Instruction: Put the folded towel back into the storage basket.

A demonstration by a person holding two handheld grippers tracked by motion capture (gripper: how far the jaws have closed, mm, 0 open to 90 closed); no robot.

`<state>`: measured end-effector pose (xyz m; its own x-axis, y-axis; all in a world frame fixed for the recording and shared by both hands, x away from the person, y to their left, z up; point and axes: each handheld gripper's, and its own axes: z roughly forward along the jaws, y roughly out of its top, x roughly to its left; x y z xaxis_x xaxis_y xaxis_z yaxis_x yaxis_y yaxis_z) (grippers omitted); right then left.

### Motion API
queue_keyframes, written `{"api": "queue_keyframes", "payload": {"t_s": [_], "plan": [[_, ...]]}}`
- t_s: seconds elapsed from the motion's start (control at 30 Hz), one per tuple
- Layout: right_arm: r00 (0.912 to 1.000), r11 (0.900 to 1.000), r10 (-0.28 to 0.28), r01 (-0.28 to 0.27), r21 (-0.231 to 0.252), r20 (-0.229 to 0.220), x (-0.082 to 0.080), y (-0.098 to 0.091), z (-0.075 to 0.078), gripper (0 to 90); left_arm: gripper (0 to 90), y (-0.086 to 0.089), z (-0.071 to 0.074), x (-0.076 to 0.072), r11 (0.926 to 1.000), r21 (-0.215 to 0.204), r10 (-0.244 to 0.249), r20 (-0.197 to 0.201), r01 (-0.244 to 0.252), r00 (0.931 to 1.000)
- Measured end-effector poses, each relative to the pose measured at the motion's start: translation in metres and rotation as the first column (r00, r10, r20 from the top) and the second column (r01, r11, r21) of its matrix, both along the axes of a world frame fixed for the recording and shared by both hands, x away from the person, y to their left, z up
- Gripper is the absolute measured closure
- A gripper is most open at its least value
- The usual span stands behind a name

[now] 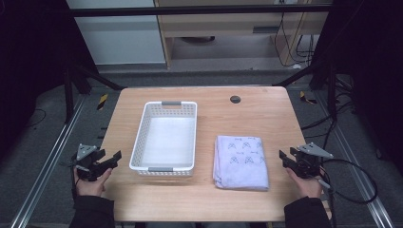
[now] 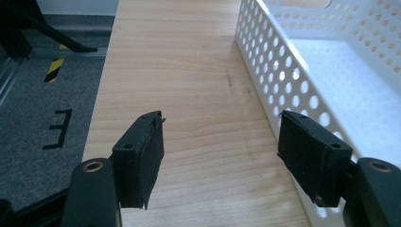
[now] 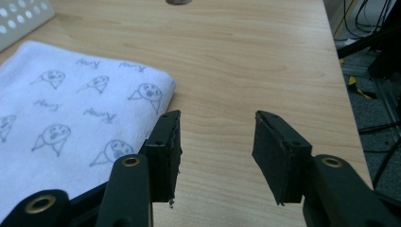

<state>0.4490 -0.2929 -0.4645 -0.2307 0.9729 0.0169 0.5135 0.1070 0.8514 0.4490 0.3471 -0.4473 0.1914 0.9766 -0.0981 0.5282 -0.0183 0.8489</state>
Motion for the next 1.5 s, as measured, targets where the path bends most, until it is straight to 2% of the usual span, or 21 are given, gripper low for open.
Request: {"api": "queue_keyframes", "payload": {"t_s": [0.07, 0.23, 0.37, 0.43, 0.6, 0.8, 0.93, 1.13, 1.23, 1.37, 1.5], "plan": [[0.9997, 0.9997, -0.001, 0.000, 0.023, 0.022, -0.003, -0.002, 0.004, 50.4, 31.7, -0.003, 0.006, -0.003, 0.9999, -0.012, -0.006, 0.018, 0.006, 0.9998], [0.9993, 0.9995, -0.001, 0.000, 0.031, 0.038, -0.005, -0.003, 0.008, 49.7, 31.9, -0.011, 0.017, -0.008, 0.9994, -0.030, -0.018, 0.038, 0.019, 0.9991], [0.9990, 0.9995, 0.007, -0.008, 0.031, 0.044, -0.005, -0.003, 0.010, 50.4, 32.3, -0.019, 0.025, -0.012, 0.9981, -0.046, -0.038, 0.054, 0.040, 0.9978], [0.9994, 0.9991, 0.017, -0.018, 0.038, 0.029, -0.005, -0.001, 0.011, 52.1, 32.0, -0.023, 0.028, -0.013, 0.9971, -0.050, -0.055, 0.059, 0.058, 0.9968], [0.9992, 0.9994, 0.032, -0.032, 0.016, 0.026, -0.005, 0.003, 0.013, 55.0, 31.8, -0.039, 0.033, -0.016, 0.9948, -0.035, -0.093, 0.067, 0.095, 0.9934], [0.9985, 0.9989, 0.044, -0.045, 0.013, 0.033, -0.005, 0.007, 0.018, 53.1, 31.7, -0.055, 0.036, -0.019, 0.9917, -0.024, -0.124, 0.071, 0.126, 0.9897], [0.9985, 0.9984, 0.049, -0.049, 0.028, 0.026, -0.004, 0.008, 0.020, 51.3, 31.7, -0.065, 0.037, -0.020, 0.9894, -0.021, -0.142, 0.075, 0.144, 0.9871], [0.9977, 0.9970, 0.056, -0.058, 0.052, 0.039, -0.002, 0.007, 0.024, 48.3, 31.1, -0.079, 0.040, -0.020, 0.9848, -0.014, -0.171, 0.080, 0.173, 0.9819], [0.9974, 0.9970, 0.059, -0.061, 0.048, 0.040, -0.001, 0.007, 0.027, 47.2, 31.1, -0.088, 0.040, -0.019, 0.9828, -0.012, -0.183, 0.073, 0.184, 0.9805], [0.9969, 0.9962, 0.061, -0.064, 0.059, 0.049, 0.000, 0.008, 0.032, 44.5, 30.9, -0.100, 0.043, -0.017, 0.9781, -0.003, -0.208, 0.072, 0.208, 0.9756], [0.9952, 0.9932, 0.082, -0.086, 0.078, 0.053, 0.002, 0.010, 0.039, 38.7, 30.8, -0.114, 0.051, -0.016, 0.9734, -0.010, -0.227, 0.091, 0.229, 0.9696]]}}
